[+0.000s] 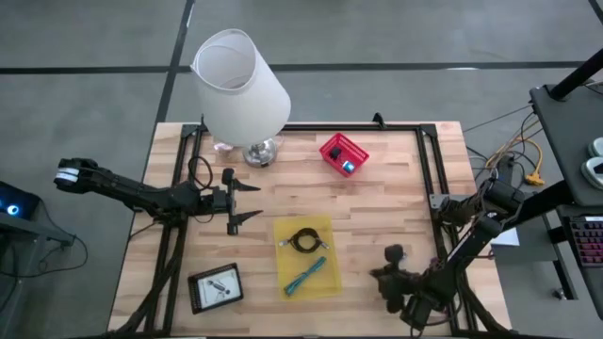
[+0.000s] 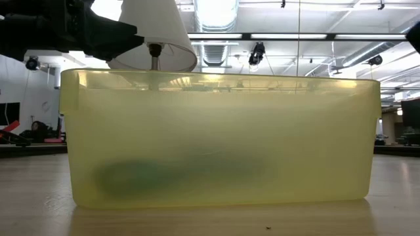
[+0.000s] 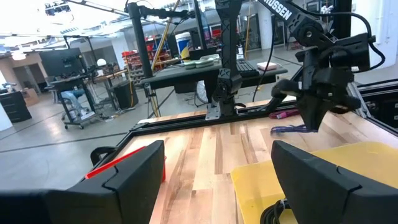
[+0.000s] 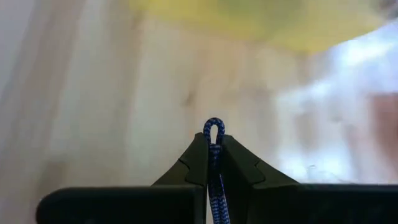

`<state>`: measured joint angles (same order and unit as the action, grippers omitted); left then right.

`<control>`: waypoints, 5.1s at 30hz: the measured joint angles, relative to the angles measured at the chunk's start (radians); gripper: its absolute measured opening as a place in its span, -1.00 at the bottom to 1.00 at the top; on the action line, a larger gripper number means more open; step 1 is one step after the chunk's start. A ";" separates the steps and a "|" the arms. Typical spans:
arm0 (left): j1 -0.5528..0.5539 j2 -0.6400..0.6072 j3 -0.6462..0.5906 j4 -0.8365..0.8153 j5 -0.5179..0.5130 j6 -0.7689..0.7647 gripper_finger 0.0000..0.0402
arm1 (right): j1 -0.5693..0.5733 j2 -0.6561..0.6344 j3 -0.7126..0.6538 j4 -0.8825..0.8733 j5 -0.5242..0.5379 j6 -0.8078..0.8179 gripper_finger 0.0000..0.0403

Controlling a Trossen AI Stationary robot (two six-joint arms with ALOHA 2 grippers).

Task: Pick and place items into bin
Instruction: Put the violet charger cable into the yellow bin, then put the red charger cable into the yellow bin

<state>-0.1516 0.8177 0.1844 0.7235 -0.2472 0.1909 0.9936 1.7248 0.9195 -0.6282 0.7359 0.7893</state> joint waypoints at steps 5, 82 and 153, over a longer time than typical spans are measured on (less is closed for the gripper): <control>0.000 0.000 0.000 0.001 0.000 0.000 0.39 | -0.008 -0.002 0.000 0.009 0.154 0.051 -0.93; 0.000 0.000 0.000 0.000 0.000 -0.002 0.39 | -0.648 -0.053 -0.199 1.605 -0.526 -0.735 -0.94; 0.000 0.000 0.000 0.000 0.000 -0.001 0.39 | -0.345 -0.072 0.286 -0.228 -0.641 -0.078 -0.29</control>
<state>-0.1516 0.8179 0.1844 0.7240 -0.2472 0.1900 0.6481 1.6531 1.2054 -0.8558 0.0945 0.7109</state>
